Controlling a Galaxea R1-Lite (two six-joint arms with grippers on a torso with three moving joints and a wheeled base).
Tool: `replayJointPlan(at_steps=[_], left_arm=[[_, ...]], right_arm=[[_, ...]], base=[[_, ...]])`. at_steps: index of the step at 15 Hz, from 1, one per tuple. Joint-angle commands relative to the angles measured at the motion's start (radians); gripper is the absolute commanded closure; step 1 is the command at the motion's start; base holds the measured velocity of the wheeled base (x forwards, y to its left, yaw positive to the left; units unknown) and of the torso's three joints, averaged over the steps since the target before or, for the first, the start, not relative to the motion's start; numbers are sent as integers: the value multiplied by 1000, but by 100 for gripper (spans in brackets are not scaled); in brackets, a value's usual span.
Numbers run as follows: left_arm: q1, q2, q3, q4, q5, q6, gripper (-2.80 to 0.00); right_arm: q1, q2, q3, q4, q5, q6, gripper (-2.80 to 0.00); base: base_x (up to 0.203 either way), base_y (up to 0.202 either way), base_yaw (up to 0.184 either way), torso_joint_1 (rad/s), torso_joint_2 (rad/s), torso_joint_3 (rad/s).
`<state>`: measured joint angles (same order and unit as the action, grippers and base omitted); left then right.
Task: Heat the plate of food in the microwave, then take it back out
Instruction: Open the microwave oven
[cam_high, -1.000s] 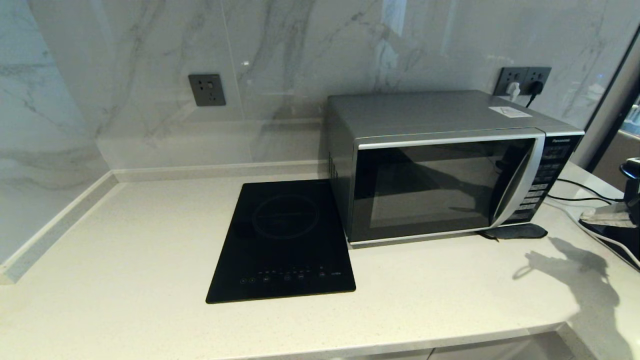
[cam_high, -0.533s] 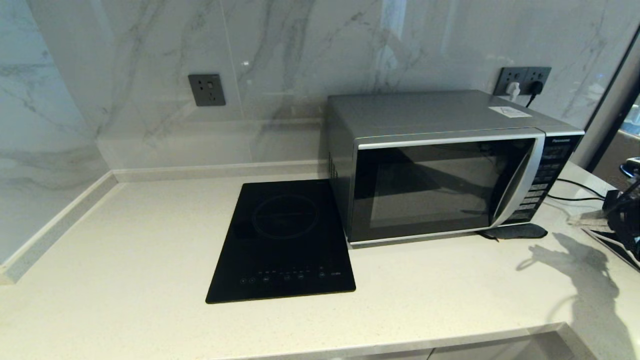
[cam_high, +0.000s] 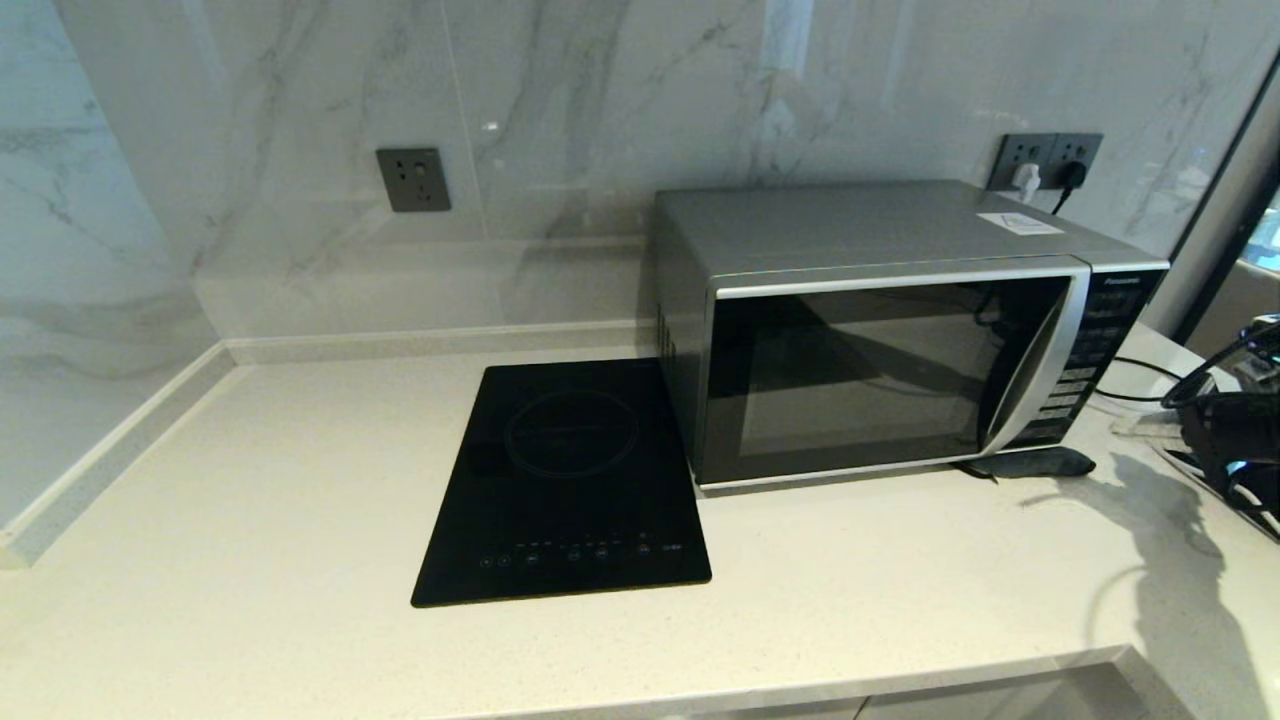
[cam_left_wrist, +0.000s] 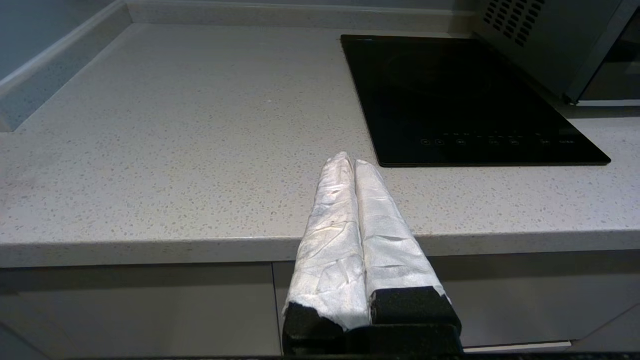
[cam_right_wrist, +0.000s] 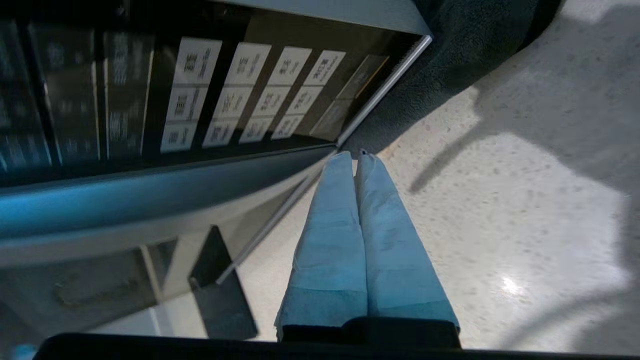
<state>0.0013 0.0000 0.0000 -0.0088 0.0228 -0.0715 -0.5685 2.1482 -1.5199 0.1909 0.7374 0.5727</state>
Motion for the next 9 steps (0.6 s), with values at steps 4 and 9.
replayJointPlan(at_steps=[4,9], left_arm=[[0,2,0,0,0,-1,0],[0,2,0,0,0,-1,0]], right_arm=[[48,42,-5,1,-33,47,0],[47,59,-13,-15,-44,38,0]], base=[[0,0,0,0,0,0],[0,0,0,0,0,0]])
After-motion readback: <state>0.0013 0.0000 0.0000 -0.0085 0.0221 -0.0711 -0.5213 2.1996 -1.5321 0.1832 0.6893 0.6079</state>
